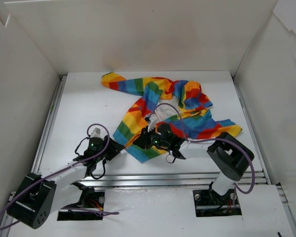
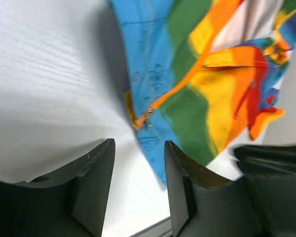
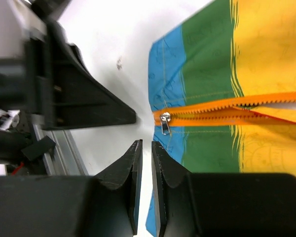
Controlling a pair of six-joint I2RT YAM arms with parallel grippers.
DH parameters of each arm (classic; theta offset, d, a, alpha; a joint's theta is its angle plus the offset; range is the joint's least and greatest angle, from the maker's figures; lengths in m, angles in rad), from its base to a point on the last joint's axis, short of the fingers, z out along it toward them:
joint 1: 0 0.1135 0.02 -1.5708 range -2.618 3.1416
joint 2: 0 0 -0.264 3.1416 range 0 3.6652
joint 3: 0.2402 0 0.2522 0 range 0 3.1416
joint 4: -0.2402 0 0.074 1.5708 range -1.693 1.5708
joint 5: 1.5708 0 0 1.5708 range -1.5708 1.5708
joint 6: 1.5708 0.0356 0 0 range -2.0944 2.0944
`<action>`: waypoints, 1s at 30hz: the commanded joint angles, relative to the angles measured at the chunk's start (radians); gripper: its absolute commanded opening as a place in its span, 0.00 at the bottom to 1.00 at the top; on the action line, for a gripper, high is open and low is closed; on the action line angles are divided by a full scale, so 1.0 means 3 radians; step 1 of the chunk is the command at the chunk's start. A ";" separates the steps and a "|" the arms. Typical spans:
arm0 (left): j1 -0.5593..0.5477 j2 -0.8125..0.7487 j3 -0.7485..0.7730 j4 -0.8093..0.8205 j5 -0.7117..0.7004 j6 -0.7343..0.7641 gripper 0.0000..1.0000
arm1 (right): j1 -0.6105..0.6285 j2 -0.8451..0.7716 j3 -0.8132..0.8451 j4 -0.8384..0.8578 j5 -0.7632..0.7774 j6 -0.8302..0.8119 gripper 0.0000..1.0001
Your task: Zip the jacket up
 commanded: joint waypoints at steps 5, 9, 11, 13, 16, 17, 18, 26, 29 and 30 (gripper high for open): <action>-0.0084 0.0537 0.0148 0.0856 -0.0105 -0.0026 0.33 | -0.0016 -0.0381 -0.0117 0.0135 0.0100 0.0028 0.12; -0.0151 0.0588 0.0117 0.0979 -0.0243 -0.0042 0.25 | -0.0016 -0.0351 -0.0148 0.0146 0.0079 0.0038 0.12; -0.0151 0.0552 0.0092 0.0943 -0.0325 -0.0052 0.22 | -0.0010 -0.0330 -0.0158 0.0166 0.0084 0.0038 0.12; -0.0182 0.0476 0.0097 0.0852 -0.0391 -0.0037 0.22 | -0.0010 -0.0340 -0.0153 0.0161 0.0089 0.0038 0.12; -0.0258 0.0404 0.0158 0.0755 -0.0519 0.0020 0.21 | -0.0010 -0.0330 -0.0148 0.0161 0.0079 0.0028 0.12; -0.0258 0.0399 0.0203 0.0734 -0.0575 0.0055 0.21 | -0.0010 -0.0320 -0.0153 0.0171 0.0074 0.0033 0.12; -0.0289 0.0399 0.0224 0.0718 -0.0596 0.0081 0.21 | -0.0010 -0.0310 -0.0148 0.0176 0.0079 0.0033 0.12; -0.0320 0.0700 0.0286 0.0948 -0.0592 0.0107 0.23 | -0.0016 -0.0279 -0.0138 0.0192 0.0074 0.0043 0.12; -0.0320 0.0823 0.0276 0.1122 -0.0540 0.0081 0.26 | -0.0021 -0.0289 -0.0138 0.0187 0.0074 0.0043 0.12; -0.0320 0.0894 0.0270 0.1168 -0.0530 0.0076 0.27 | -0.0016 -0.0289 -0.0143 0.0187 0.0074 0.0038 0.12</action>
